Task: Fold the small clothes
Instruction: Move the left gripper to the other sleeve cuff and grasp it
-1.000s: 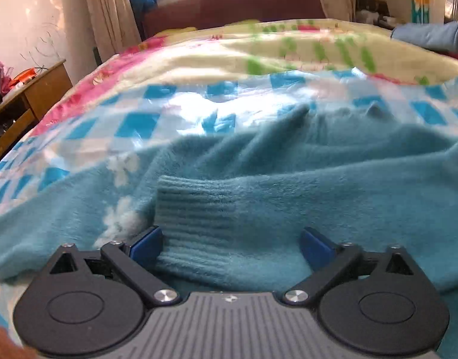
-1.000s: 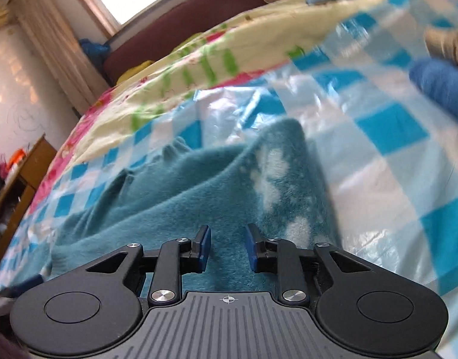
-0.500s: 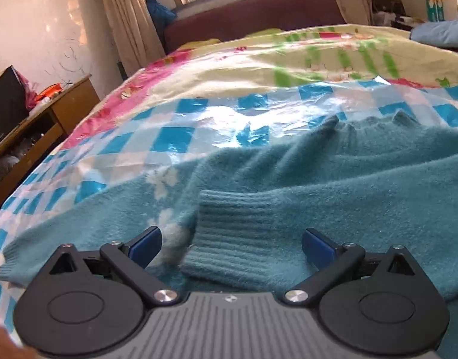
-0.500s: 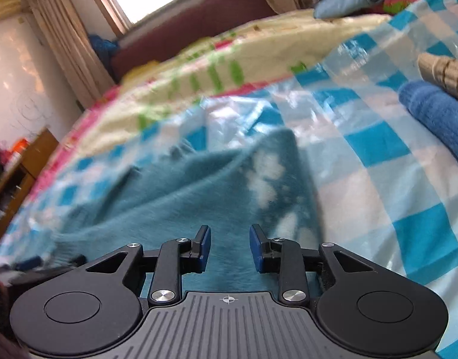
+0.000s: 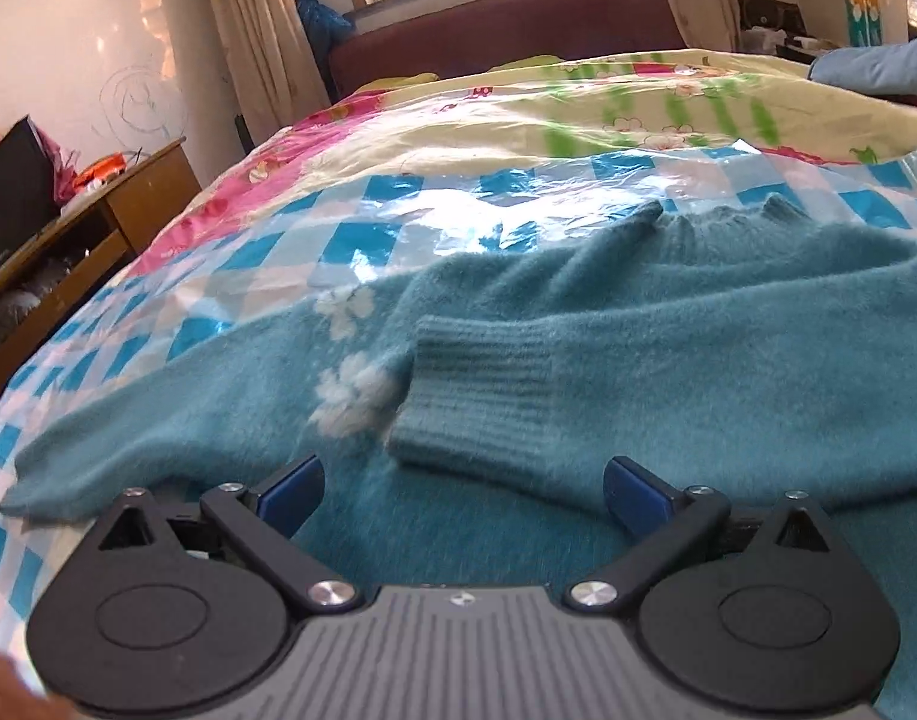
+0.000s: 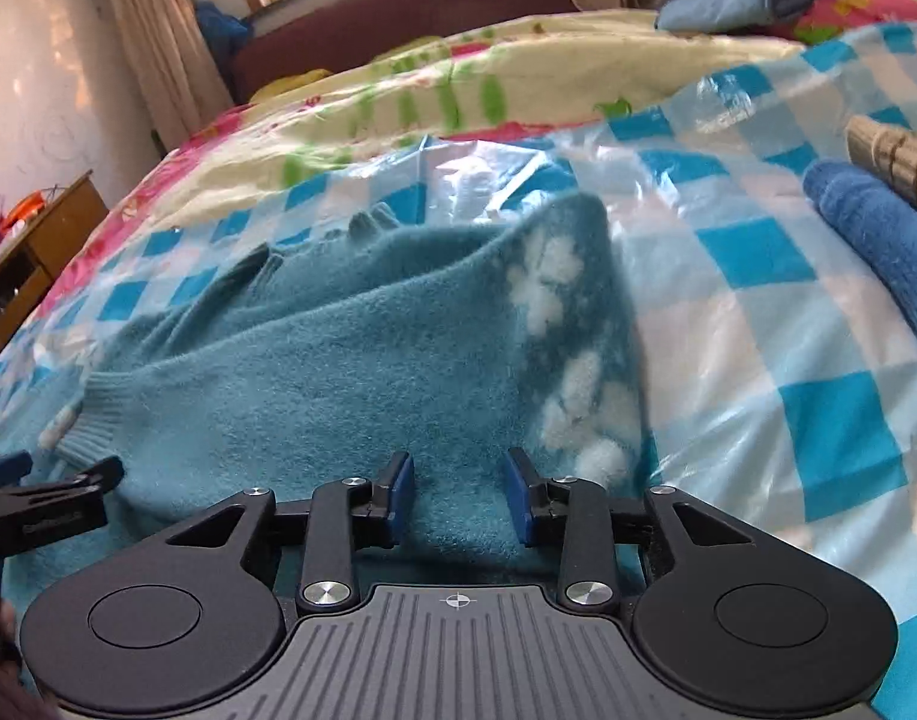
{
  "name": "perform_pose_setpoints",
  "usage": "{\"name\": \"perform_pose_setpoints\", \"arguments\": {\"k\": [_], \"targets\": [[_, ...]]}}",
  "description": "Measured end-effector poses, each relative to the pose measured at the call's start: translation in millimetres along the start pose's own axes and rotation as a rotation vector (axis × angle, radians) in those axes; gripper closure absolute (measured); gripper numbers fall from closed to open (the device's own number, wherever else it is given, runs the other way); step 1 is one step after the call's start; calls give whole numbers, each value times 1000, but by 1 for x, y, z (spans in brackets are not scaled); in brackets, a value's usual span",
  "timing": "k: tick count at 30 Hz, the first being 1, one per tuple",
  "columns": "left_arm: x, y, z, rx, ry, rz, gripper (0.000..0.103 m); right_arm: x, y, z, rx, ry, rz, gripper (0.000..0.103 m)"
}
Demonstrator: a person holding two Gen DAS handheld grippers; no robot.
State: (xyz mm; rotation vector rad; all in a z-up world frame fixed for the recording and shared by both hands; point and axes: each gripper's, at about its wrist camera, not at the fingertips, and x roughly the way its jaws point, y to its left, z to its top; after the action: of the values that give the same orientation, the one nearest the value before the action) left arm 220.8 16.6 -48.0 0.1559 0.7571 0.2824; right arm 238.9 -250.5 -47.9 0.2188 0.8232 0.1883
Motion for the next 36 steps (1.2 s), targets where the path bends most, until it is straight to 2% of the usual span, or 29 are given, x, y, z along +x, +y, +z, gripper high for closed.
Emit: {"name": "perform_pose_setpoints", "arguments": {"k": [2,5,6,8,11,15,20,25,29,32,34,36], "targets": [[-7,4,-7,-11,-12,12,0,-9,3,5,17,-14,-4,69],[-7,8,-17,-4,9,3,0,-19,17,9,-30,-34,8,69],[-9,9,-20,-3,9,0,0,-16,22,8,-57,-10,11,68],[-16,16,-23,-16,10,-7,0,1,33,3,-124,95,-10,67],[-26,30,-29,-60,8,-16,0,-3,46,4,-164,71,-44,66],[-36,47,-38,-102,19,-35,0,-15,75,17,-197,41,31,66],[-43,70,-42,-190,10,-54,0,-10,140,28,-312,62,149,66],[-39,81,-47,-233,33,-120,0,-4,232,41,-494,81,272,67],[-46,120,-44,-377,-3,-146,0,-4,303,40,-686,86,352,66],[-44,143,-48,-471,-4,-145,1,2,347,35,-755,99,405,66],[-39,140,-51,-460,12,-156,4,8,371,32,-781,117,437,66],[-36,135,-51,-431,22,-181,11,13,393,28,-822,130,454,67]]}}
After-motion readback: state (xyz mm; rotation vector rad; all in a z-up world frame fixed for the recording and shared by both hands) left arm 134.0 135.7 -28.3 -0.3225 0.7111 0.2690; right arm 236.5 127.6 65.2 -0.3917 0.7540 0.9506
